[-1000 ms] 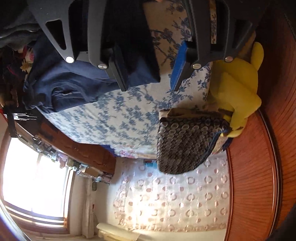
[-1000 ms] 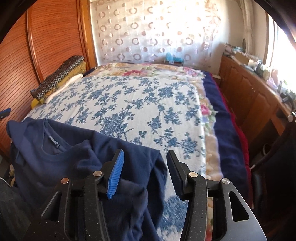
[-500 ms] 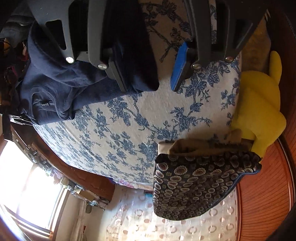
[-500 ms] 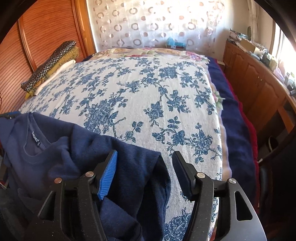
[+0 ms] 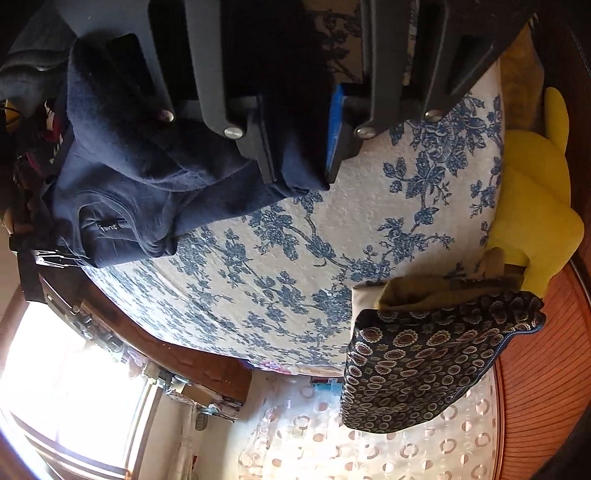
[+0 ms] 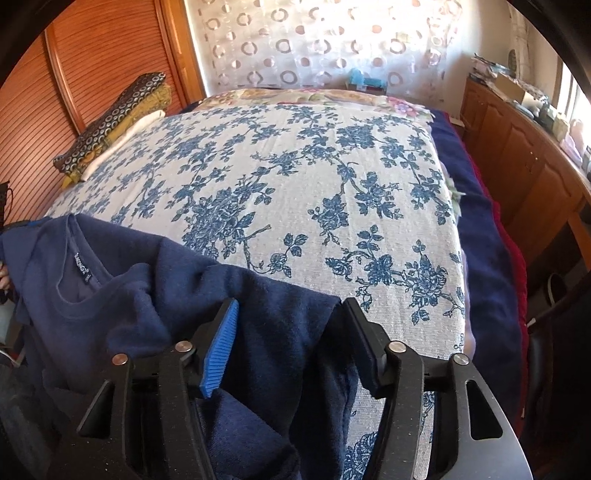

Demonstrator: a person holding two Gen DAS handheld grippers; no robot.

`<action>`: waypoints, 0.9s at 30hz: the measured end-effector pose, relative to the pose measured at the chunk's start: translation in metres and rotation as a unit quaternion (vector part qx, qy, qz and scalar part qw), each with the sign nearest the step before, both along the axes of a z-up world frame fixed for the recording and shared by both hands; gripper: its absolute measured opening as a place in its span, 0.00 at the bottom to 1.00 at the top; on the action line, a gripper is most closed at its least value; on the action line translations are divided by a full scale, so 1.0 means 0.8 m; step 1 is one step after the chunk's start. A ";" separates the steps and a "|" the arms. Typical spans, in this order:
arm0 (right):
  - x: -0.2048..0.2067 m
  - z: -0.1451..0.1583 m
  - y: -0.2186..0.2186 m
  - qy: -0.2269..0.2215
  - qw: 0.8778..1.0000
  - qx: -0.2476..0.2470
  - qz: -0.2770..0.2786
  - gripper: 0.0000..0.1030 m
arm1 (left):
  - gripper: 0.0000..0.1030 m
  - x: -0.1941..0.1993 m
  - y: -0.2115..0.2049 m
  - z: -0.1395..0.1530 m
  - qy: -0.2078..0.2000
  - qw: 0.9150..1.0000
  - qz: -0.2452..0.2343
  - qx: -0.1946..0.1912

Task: Fold small clothes
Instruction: 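Regrasp the folded shirt with both grippers and lift it again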

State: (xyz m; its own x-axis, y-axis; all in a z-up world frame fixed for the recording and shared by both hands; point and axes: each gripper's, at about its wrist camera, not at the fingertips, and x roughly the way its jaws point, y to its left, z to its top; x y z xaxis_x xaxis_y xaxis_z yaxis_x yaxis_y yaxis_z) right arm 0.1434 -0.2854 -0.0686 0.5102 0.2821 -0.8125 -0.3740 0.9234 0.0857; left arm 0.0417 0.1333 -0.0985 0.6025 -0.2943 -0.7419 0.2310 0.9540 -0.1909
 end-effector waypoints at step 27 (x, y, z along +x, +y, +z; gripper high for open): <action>-0.127 0.183 0.005 -0.182 0.983 0.030 0.011 0.12 | 0.04 -0.088 -0.015 0.181 -0.204 0.978 -0.007 -0.042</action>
